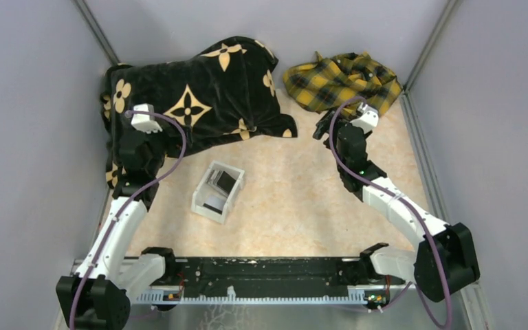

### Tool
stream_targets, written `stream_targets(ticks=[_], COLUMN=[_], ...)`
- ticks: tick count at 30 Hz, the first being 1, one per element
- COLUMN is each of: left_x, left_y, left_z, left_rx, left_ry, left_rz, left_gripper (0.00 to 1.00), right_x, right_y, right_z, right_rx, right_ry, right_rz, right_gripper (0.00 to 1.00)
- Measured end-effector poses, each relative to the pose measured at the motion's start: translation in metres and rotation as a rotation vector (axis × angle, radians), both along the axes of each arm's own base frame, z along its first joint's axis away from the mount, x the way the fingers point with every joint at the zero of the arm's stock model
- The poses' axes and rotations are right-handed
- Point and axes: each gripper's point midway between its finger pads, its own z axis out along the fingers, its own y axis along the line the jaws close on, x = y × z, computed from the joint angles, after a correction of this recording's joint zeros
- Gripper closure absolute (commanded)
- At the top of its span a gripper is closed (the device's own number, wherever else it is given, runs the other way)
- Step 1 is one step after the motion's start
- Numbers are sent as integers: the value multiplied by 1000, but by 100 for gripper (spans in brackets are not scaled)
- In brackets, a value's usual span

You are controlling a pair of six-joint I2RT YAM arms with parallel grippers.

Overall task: Put the credit cards into the card holder
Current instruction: Move the storage box to the center of the board.

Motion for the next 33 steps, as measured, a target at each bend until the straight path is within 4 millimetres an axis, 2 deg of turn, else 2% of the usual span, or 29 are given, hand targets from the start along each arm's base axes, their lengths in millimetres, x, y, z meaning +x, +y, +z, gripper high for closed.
stream_targets(ticks=[6,10,13,15,20,26,33], left_x=[-8,-12,-19,-24,-33,-41,-46], left_y=[-21,-31,-38,-43,-54,-53,-49], left_z=[-38,-75,-107,-125,-150,-178,-199], left_rx=[-26,-56,-89,-103,-124,-121,-108], left_ry=[129,266,393,464,554,632,682], left_rz=[-23,3,25,37,39,61,90], left_gripper=[1,1,3,5,11,14,15], right_x=[-2,-1,11,23,35,49,72], right_y=[-24,-33,-40,-48,-60,-55,-47], right_z=[-37,-50,-61,-70,-99,-124,-158], right_rx=[-195,-275,-294,-275,-172,-55,84], right_ry=[128,183,246,282,350,383,429], right_rz=[-74,-87,-97,-109,-103,-64,-28], right_gripper=[22,22,22,22,23,24,26])
